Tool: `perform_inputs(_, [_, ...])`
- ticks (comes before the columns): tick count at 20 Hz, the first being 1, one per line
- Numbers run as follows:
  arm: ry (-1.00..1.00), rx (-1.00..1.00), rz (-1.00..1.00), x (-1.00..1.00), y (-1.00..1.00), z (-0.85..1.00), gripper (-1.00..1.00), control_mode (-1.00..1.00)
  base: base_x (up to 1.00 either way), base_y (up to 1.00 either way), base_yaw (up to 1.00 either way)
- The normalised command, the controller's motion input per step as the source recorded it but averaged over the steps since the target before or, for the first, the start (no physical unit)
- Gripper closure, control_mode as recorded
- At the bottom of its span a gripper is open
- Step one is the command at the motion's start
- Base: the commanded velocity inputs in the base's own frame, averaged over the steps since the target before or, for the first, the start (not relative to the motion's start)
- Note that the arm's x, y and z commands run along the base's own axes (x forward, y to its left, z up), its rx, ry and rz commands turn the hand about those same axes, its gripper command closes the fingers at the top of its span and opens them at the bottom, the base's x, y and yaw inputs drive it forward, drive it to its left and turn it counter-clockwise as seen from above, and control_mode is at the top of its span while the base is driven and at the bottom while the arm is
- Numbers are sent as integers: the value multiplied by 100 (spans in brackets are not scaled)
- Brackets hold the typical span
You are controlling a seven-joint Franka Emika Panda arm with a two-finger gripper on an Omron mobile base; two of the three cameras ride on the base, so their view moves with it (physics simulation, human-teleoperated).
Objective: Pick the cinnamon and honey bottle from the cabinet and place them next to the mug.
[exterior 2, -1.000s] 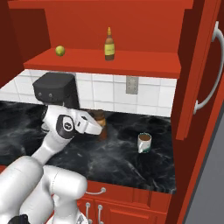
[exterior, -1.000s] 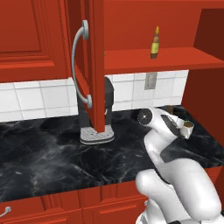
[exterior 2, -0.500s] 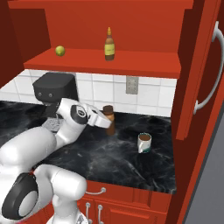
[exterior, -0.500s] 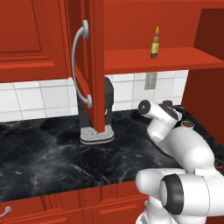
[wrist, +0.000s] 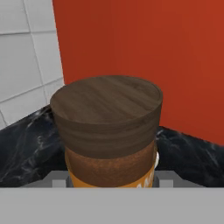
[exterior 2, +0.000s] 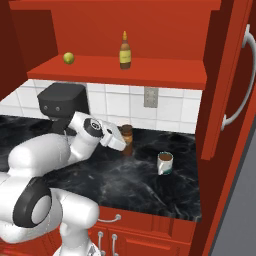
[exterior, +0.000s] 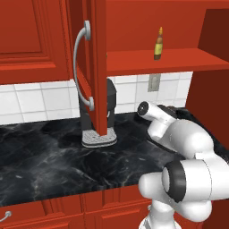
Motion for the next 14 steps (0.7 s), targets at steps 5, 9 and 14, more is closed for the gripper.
perform_inputs(5, [-11,7,-13,4,-7,-7,100,-100,0,0,0])
perform_inputs(9, [-2,1,-4,0,-17,0,100,-100,0,0,0])
perform_inputs(14, [-5,0,0,0,-32,0,100,-100,0,0,0])
